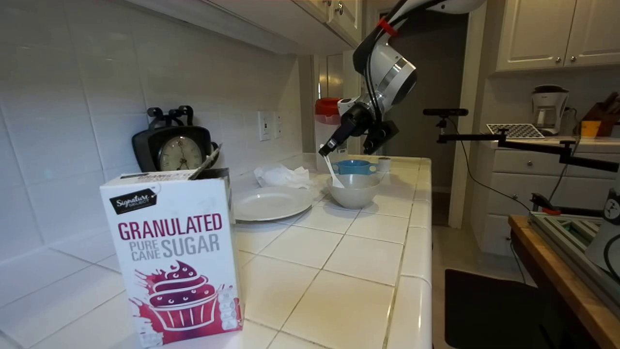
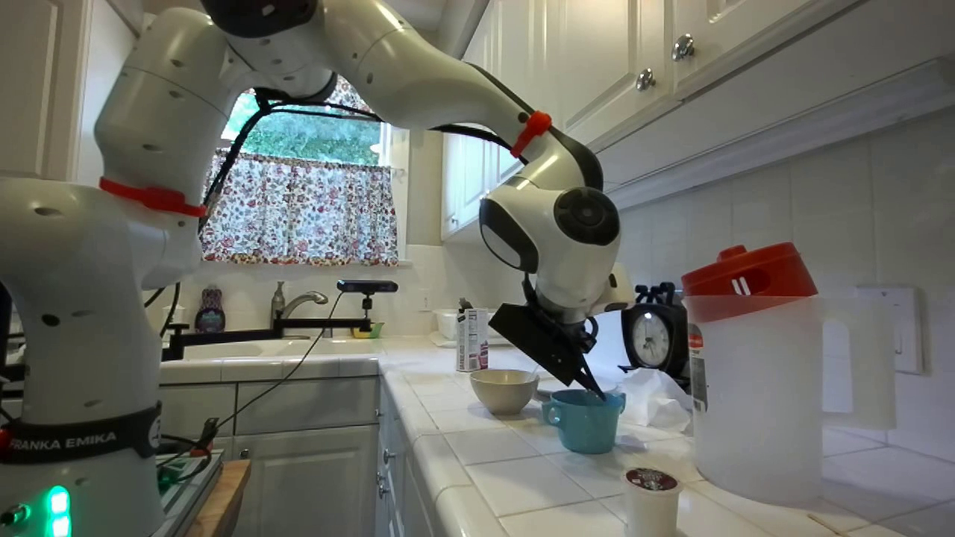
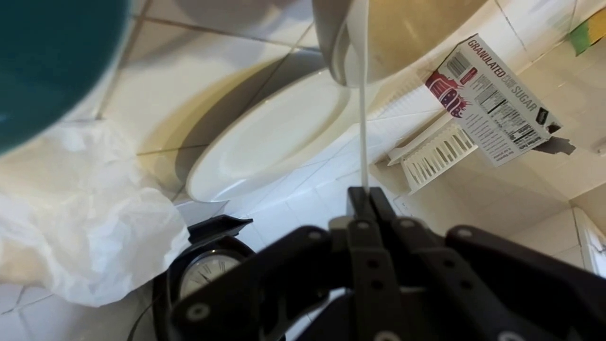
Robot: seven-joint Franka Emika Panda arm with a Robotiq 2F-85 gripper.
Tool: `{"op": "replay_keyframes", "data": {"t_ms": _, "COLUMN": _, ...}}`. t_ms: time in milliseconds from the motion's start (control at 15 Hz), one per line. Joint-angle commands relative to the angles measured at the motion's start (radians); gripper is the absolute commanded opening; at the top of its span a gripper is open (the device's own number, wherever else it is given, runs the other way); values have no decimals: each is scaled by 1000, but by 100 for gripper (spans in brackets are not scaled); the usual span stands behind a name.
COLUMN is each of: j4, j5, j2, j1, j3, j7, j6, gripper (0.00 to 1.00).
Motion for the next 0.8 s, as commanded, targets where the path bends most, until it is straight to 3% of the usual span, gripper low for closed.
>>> {"op": "replay_keyframes", "data": {"t_ms": 0, "j4": 2, "j5": 5, "j2": 8, "j1": 2, "j3": 5, "j7": -41, "j6": -3, "gripper": 1}}
{"op": "replay_keyframes", "data": {"t_ms": 733, "j4": -12, "j5": -8, "j2": 17, "j1": 11, "j3": 17, "j7": -52, "j6": -12, "gripper": 1}}
